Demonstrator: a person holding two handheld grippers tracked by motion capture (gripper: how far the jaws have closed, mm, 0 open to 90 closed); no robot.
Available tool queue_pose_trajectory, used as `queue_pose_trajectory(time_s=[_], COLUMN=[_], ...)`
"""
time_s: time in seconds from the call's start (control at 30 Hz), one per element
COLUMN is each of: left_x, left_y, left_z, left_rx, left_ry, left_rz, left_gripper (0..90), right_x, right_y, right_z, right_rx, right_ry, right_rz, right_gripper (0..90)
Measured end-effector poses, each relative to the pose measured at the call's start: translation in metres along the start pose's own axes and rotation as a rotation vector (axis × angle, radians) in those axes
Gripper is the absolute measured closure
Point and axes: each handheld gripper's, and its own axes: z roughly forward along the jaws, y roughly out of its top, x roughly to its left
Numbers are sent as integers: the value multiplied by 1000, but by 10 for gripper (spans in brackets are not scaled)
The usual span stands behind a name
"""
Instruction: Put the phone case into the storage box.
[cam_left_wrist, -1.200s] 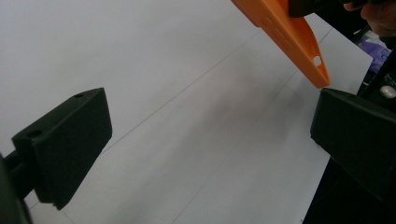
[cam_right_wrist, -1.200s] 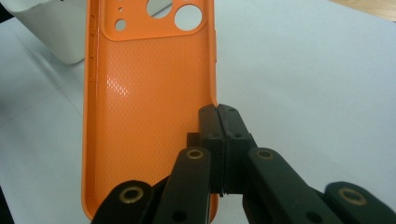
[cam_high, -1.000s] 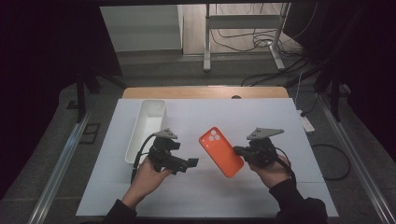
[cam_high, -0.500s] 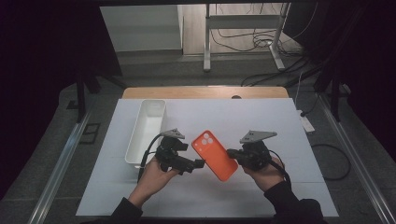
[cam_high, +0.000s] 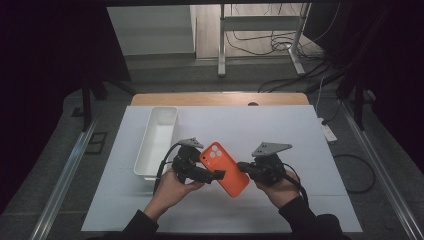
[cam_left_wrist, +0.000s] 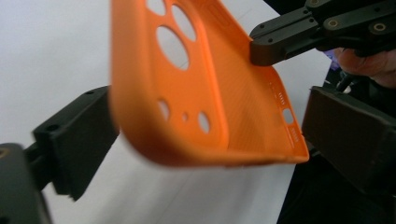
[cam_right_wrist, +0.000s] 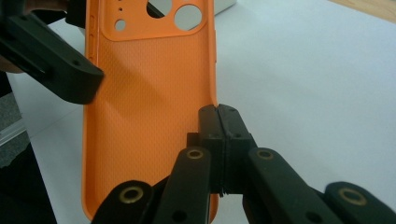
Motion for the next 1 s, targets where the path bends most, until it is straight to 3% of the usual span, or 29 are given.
queue_pose_trajectory(time_s=[0.23,0.57,0.67,0.73,0.8,0.87,0.9,1.0], left_x=[0,3,6,8,8,9,12,14], left_y=[1,0,-1,-2,-2,-3,-4,-6], left_z=[2,0,0,0,0,1,1,2], left_rx=[-10,-15,-18,-27,-29,-32,-41,-50], left_ry=[-23,-95,-127,-168,-177,-191,-206,-220], left_rz=[-11,-39,-66,-101,-111,-144,-188,-219], left_gripper=[203,500,560,647,722,778,805,843], right_x=[4,9,10,10,11,11,12,12], right_y=[1,2,2,2,2,2,2,2], right_z=[0,0,0,0,1,2,2,3], right_rx=[-6,-22,-22,-22,-20,-18,-18,-16], right_ry=[6,18,13,7,0,-5,-8,-7], right_rz=[-9,-24,-30,-34,-43,-55,-59,-62], right_gripper=[888,888,888,888,888,887,886,885])
